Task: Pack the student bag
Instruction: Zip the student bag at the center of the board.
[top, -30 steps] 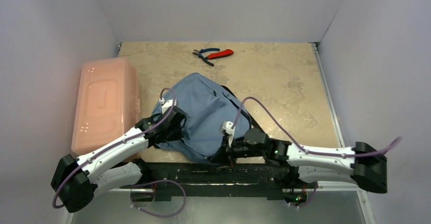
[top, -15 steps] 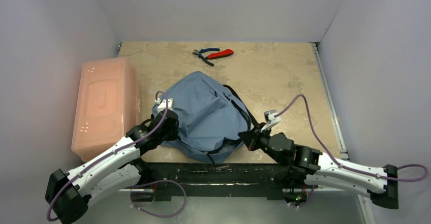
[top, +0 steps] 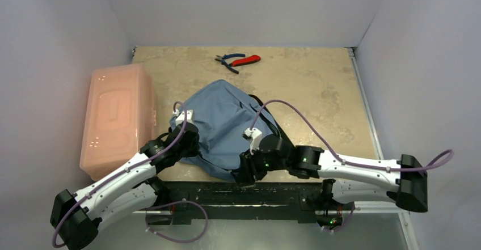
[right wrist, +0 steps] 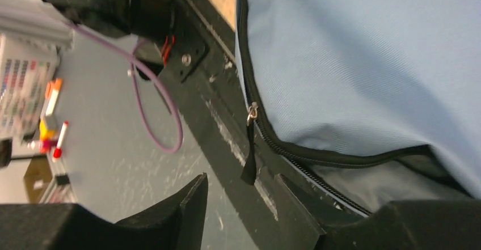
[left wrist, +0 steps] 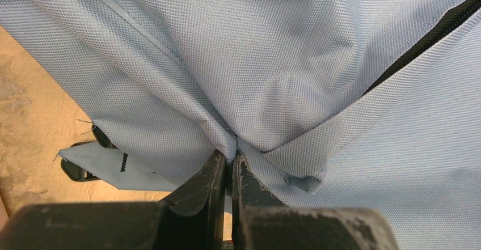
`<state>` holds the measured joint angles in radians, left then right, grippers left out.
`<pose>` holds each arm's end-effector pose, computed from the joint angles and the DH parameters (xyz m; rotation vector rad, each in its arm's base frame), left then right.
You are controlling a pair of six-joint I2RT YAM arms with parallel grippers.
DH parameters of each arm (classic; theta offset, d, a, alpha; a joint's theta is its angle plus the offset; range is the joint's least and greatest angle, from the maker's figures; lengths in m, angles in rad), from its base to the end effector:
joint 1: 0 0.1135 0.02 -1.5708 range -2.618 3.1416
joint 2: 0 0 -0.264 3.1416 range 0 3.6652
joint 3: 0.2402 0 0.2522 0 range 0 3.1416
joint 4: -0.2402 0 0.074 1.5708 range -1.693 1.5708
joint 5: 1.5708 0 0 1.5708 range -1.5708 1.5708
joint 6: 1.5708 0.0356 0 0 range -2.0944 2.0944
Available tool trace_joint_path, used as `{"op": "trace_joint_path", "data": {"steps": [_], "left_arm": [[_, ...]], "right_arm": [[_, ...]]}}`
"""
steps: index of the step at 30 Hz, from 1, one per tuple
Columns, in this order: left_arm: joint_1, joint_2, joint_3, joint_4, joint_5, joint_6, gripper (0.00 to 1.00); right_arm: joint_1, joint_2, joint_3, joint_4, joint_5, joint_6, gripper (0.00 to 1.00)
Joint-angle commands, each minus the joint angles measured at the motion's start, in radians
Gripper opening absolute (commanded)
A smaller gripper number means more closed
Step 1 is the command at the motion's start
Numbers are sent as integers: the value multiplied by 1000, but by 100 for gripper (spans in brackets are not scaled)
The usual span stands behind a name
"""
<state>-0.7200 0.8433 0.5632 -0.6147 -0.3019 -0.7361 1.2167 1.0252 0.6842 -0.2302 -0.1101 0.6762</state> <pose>0.1303 -0.1002 0.2164 -0.1494 2.4275 -0.2923 0.0747 0.2133 0.2547 -0.7096 2.2915 1.1395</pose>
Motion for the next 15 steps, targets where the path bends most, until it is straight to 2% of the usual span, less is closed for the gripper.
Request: {"op": "trace_joint_path", "data": {"steps": [1,3,7,11,13,15], "left_arm": [[2,-26,20,49,29,24,0],[2,-39,17,45,29,24,0],[2,-52,7,51,27,24,0],[2,-51,4,54,39,14,0],[1,-53,2,55,43,9,0],[2,-59,-1,55,42,7,0]], "right_arm": [[1,93,100,-53,-150,-3,53],[1,131,126,-76,-149,-1,56],[1,191,140,-116,-50,-1,61],[0,222,145,-71,8,20,62],[2,248,160,-73,52,32,59],[2,263,176,-86,96,37,51]]}}
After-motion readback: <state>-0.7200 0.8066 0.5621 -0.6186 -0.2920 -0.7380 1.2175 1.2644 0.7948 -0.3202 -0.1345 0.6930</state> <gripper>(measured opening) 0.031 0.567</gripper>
